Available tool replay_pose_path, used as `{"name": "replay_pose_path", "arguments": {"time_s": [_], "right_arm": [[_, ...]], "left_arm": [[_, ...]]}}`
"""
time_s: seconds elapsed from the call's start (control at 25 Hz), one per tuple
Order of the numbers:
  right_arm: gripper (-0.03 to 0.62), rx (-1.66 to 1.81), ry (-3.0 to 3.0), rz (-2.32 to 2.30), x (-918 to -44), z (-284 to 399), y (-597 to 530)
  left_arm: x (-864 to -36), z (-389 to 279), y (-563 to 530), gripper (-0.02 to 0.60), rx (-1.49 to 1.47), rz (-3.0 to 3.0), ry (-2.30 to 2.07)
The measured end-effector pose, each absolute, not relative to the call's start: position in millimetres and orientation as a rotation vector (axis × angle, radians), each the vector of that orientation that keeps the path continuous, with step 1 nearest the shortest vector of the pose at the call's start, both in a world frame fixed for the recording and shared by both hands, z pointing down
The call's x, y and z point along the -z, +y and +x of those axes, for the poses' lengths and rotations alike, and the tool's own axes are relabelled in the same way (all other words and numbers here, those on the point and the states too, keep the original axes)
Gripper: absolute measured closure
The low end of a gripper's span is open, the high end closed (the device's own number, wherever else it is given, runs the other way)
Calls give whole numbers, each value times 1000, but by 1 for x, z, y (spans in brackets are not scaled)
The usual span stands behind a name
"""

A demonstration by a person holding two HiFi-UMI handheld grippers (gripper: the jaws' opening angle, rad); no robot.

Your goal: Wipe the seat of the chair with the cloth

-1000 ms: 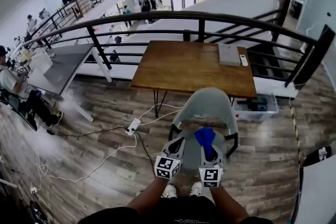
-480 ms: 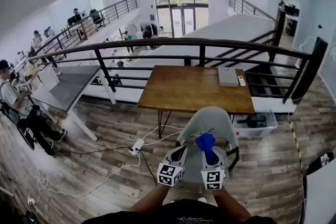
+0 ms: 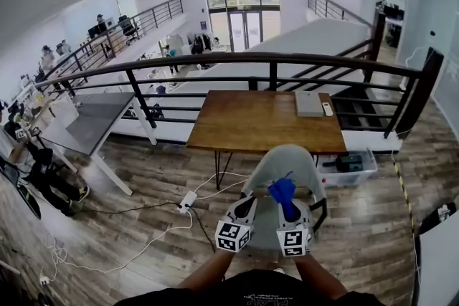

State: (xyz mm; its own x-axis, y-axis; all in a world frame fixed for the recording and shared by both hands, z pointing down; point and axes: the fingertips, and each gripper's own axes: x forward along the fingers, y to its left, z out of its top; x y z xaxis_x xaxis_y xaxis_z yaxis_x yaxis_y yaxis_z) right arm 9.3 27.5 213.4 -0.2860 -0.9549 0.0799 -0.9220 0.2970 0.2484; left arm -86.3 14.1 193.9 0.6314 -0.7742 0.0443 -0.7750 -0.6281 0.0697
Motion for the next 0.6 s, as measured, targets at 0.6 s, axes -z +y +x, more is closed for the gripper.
{"name": "replay_pose_path", "arguments": {"time_s": [0.6], "right_arm": [[505, 206, -2318, 1745, -225, 16, 27]], "left_arm": [[-204, -76, 8, 580, -41, 2769, -1275]]}}
